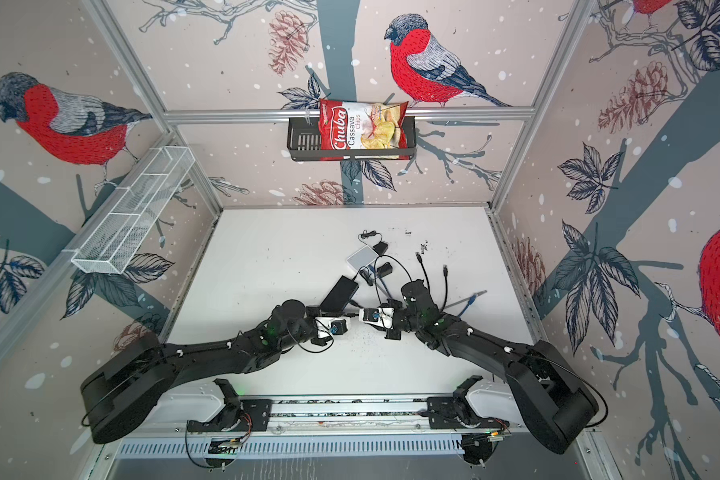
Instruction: Insert the plug into the switch port
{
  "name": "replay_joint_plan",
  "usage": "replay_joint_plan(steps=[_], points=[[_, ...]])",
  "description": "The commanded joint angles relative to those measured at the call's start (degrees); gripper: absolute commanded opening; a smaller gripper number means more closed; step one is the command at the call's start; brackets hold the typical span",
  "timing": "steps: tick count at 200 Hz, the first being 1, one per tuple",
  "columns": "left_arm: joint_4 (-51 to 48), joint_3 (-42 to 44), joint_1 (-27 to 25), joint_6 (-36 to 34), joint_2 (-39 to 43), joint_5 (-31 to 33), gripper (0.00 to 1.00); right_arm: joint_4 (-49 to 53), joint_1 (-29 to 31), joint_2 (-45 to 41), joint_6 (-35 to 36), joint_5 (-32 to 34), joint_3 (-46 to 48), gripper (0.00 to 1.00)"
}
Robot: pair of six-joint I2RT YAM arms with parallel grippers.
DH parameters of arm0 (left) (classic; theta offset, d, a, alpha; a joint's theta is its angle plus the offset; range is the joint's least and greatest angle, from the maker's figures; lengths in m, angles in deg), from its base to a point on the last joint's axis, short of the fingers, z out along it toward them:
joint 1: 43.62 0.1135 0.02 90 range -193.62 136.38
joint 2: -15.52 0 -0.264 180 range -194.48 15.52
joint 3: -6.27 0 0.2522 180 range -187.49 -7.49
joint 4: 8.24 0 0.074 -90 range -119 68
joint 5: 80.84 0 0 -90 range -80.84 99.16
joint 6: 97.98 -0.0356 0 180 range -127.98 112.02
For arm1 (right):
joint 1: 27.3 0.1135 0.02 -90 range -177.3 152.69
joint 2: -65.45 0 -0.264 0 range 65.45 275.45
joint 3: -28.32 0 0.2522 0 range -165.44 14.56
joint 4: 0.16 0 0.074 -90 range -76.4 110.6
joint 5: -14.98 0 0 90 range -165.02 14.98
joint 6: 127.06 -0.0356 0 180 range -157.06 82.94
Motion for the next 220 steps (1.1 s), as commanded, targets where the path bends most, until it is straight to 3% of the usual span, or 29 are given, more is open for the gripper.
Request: replay_joint_plan(steps=[1, 25, 74, 220], points=[[0.4, -1.3, -0.1, 0.4, 0.2, -3.3, 0.12, -7.0, 1.9, 0.1, 1.3, 2.1, 1.6, 0.27], [-0.1, -1.6, -0.1, 0.8, -0.2, -4.1, 0.12, -12.6, 3.3, 1.0, 0.9, 4.4, 2.6, 0.32], [-0.2, -1.8, -0.1, 1.4, -0.4, -5.6, 0.1, -21.1, 6.2, 4.2, 0.5, 6.1, 3.5, 0.32], [0.1, -1.4, -0.1, 1.8, 0.3, -5.2, 0.06, -21.3, 9.3, 9.2, 0.6, 5.6, 1.1, 0.25]])
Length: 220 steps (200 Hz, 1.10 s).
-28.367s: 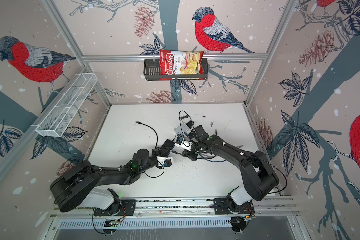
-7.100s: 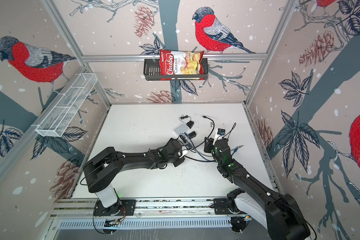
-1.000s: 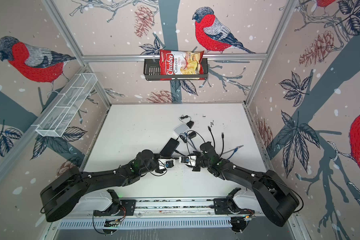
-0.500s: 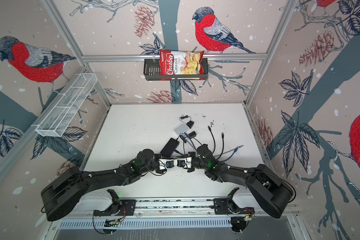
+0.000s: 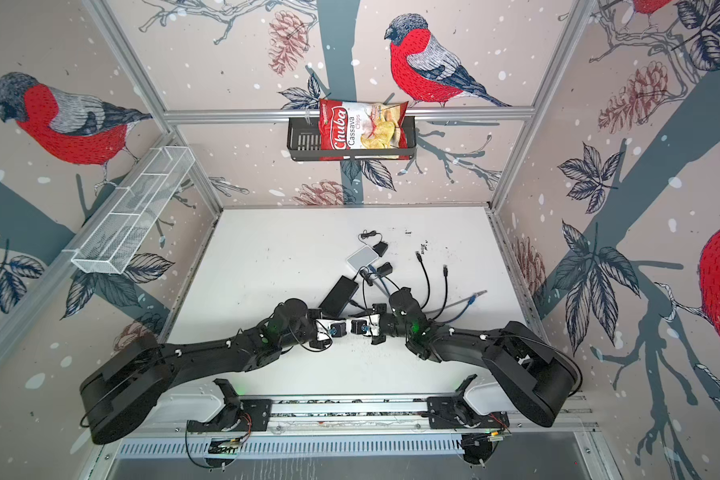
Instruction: Insert the plug into the switch port
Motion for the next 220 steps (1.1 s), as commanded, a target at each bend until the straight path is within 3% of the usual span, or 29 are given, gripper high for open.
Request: replay_joint_plan(steps=[1, 76, 220], points=[[5.0, -0.5, -0.1, 1.1, 0.1, -1.4, 0.06, 0.0, 1.1, 0.9, 0.8, 2.2, -0.9, 0.25], [5.0, -0.7, -0.1, 0.9, 0.1, -0.4, 0.05, 0.7, 1.2, 1.1, 0.5, 1.8, -0.7, 0.27], [8.4, 1.3, -0.1, 3.5, 2.1, -2.2, 0.03, -8.0, -1.8, -3.7, -3.5, -1.8, 5.2, 0.3]])
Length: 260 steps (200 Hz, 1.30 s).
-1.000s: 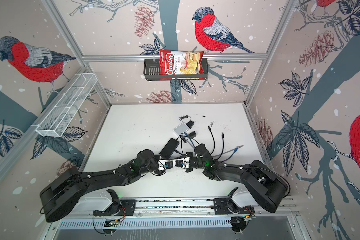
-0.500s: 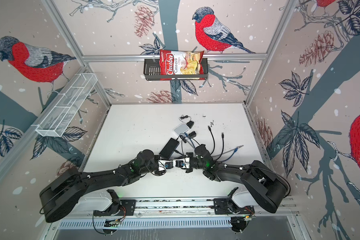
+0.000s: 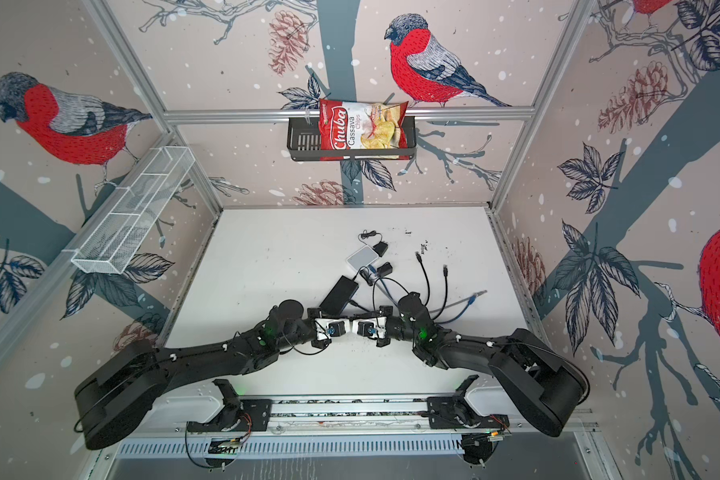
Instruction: Insert the plug into the switch port
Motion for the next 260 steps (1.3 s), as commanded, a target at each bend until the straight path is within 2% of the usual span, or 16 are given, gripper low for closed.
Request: replay_joint_plan(steps=[1, 110, 173, 189, 208, 223, 236, 260], points=[[3.7, 0.0, 0.0, 1.3, 0.1, -1.1, 0.03, -2.7, 0.2, 0.0, -1.0, -1.3, 0.0, 0.3], [3.9, 0.1, 0.0, 1.9, -0.4, -1.3, 0.03, -4.2, 0.5, 2.3, -0.8, -2.7, -1.5, 0.25], [4.1, 0.0, 0.0, 1.9, -0.9, -0.2, 0.04, -4.8, 0.9, 3.3, -1.9, -2.8, -1.5, 0.13], [4.6, 0.1, 0.0, 3.1, -1.1, 1.2, 0.12, -7.4, 1.2, 3.9, -4.3, -1.8, -0.3, 0.12], [4.7, 0.1, 0.0, 5.1, -0.8, 3.5, 0.42, -11.4, 1.6, 5.6, -8.6, 1.0, 1.3, 0.11], [4.0, 0.4, 0.0, 5.6, 0.3, 4.6, 0.57, -14.2, 1.9, 7.1, -11.8, 3.8, 2.4, 0.1], [4.1, 1.3, 0.0, 5.9, 1.9, 5.2, 0.62, -16.4, 2.2, 8.3, -14.4, 6.1, 3.1, 0.1], [5.4, 3.3, 1.6, 8.5, 5.5, 4.6, 0.66, -17.8, 3.2, 11.1, -16.6, 10.7, 3.0, 0.1]])
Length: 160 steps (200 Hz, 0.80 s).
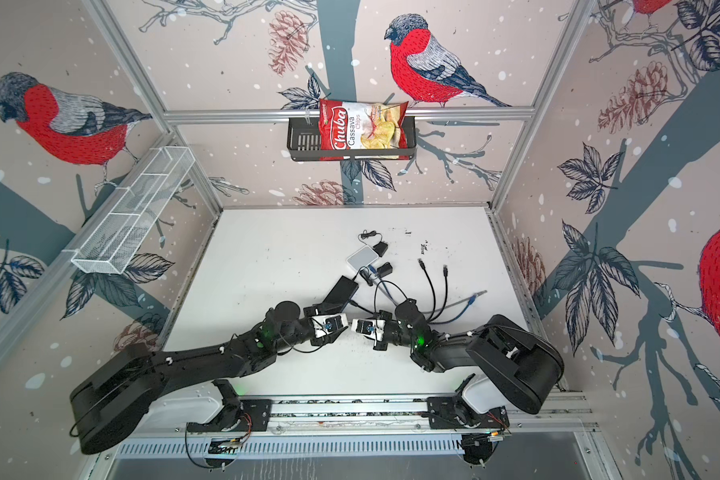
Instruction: Insert the plug into the switch port
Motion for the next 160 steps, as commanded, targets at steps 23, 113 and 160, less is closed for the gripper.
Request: replay_joint_plan(steps=[23, 113, 160], points=[[2.7, 0.4, 4.9, 9.7, 4.4, 2.1, 0.68, -6.0, 1.4, 5.3, -6.7, 8.4, -1.3, 0.1], [-10.7, -12.8, 11.7, 32.3, -7.3, 12.0, 0.88, -8.7, 4.0, 14.1, -10.3, 14.7, -4.5, 0.1], [-15.1, -18.9, 12.6, 39.6, -17.1, 8.2, 0.85, -8.1, 5.5, 16.6, -10.1, 17.6, -5.9, 0.1]])
